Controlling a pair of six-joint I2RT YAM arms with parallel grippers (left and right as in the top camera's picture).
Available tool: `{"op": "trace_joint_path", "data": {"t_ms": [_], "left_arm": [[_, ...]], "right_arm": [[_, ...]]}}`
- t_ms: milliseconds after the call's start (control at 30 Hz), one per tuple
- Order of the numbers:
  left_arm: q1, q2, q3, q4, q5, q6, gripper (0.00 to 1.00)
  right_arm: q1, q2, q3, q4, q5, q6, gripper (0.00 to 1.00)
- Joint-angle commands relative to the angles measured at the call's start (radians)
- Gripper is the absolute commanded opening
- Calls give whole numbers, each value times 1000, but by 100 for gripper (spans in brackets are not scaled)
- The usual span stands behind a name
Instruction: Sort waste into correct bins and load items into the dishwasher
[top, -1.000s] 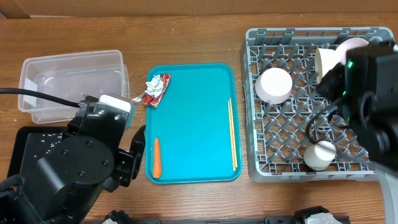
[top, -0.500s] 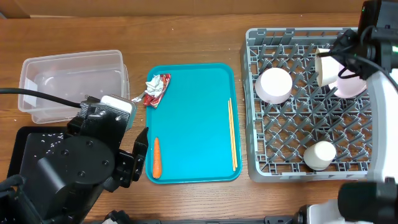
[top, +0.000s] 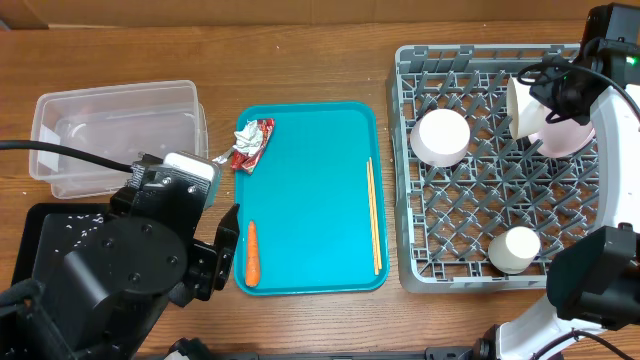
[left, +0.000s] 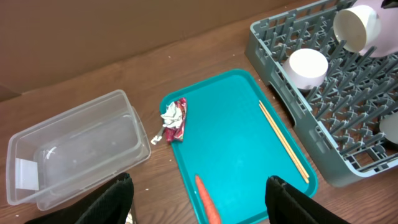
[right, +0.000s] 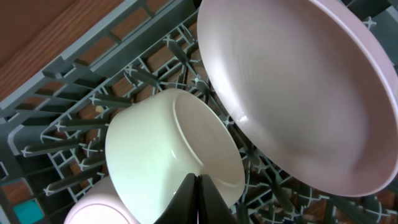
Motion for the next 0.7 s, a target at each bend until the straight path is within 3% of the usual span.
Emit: {"op": "trace_joint_path", "data": {"t_ms": [0,67,200,267,433,667], "left_arm": [[3,5,-1,-2,27,-7,69],[3,5,-1,-2,48,-6,66],[3,5,-1,-6,64,-7,65],[3,5,-1,-4,63,-6,66],[3,5,-1,-2,63,-7,66],[3,5,-1,-2,63,-7,66]], "right_arm": [[2,34,2,2,8,-12,4],[2,40,2,-8,-22,-39,4],[2,27,19,-63,-467,-377,4],[3,7,28,-81,-566,-401,4],[4,-63,28,-51,-539,-406,4],[-6,-80,28,7,-277,-177,8]]}}
